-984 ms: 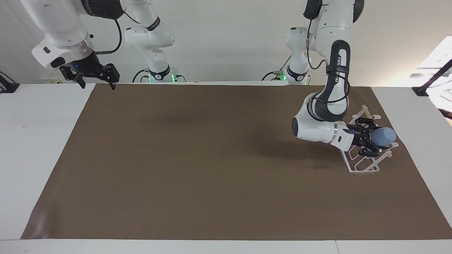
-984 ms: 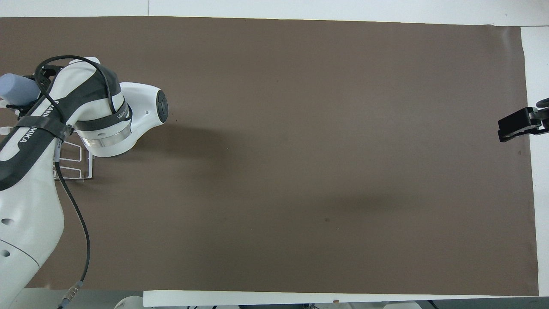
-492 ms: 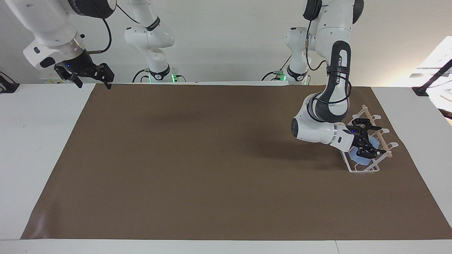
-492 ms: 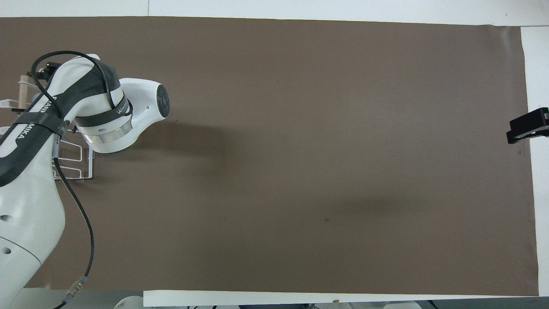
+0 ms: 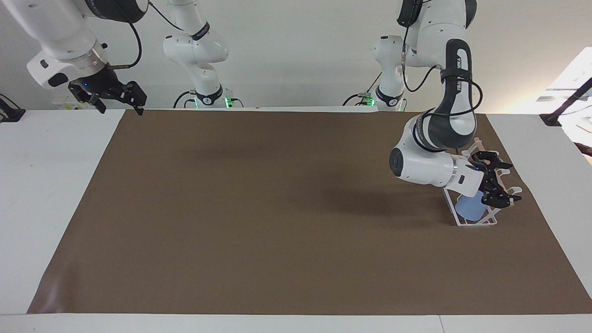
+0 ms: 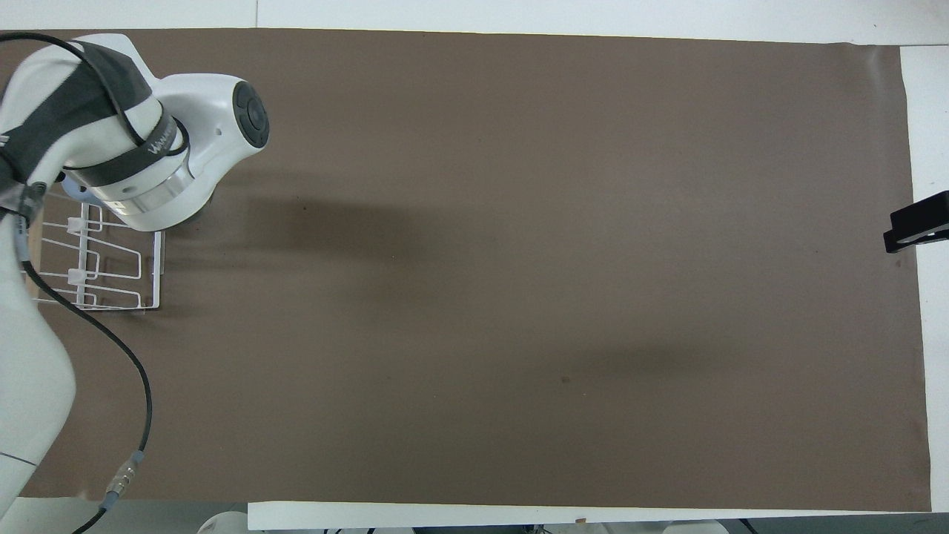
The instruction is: Hang cup on cup holder
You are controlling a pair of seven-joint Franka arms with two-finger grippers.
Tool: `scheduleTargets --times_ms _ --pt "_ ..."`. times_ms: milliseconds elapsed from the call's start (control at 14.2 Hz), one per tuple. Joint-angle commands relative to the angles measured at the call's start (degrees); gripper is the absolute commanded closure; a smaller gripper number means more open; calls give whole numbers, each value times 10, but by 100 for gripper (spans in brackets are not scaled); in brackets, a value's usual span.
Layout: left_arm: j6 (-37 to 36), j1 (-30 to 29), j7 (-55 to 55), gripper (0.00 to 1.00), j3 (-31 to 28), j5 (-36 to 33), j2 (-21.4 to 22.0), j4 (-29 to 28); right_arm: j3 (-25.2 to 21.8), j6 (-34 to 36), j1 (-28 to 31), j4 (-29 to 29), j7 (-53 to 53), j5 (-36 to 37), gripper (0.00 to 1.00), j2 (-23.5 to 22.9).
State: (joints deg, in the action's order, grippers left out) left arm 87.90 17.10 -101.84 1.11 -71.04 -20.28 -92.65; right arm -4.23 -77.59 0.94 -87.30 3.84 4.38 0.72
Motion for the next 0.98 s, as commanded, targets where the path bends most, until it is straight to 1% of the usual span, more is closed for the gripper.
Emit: scheduleTargets --times_ms 0,70,141,211,351,422,562,632,843,914 --pt "1 -21 154 0 -3 82 33 50 4 -16 6 -30 13 -12 0 16" --pt "1 -36 211 0 -4 126 35 73 4 -47 6 -37 15 -13 1 19" --pt "2 -51 257 0 -4 169 38 85 4 -62 6 -41 14 -13 1 19" --pt "13 -65 298 0 -4 207 41 87 4 -50 6 -36 15 -13 1 13" --pt "57 -91 399 0 -3 279 52 80 4 -53 6 -42 23 -19 1 14" --pt "72 -100 484 0 -3 330 60 67 4 -53 8 -42 23 -19 1 14" --pt "103 -115 670 0 -5 419 65 61 3 -47 10 -42 20 -20 1 17" --pt "101 -131 731 0 -5 468 75 59 3 -47 11 -42 20 -20 1 17" --pt "100 -159 830 0 -5 587 84 60 4 -47 7 -42 20 -20 1 18" --pt "97 -164 863 0 -5 616 88 59 3 -47 6 -42 20 -20 1 18"
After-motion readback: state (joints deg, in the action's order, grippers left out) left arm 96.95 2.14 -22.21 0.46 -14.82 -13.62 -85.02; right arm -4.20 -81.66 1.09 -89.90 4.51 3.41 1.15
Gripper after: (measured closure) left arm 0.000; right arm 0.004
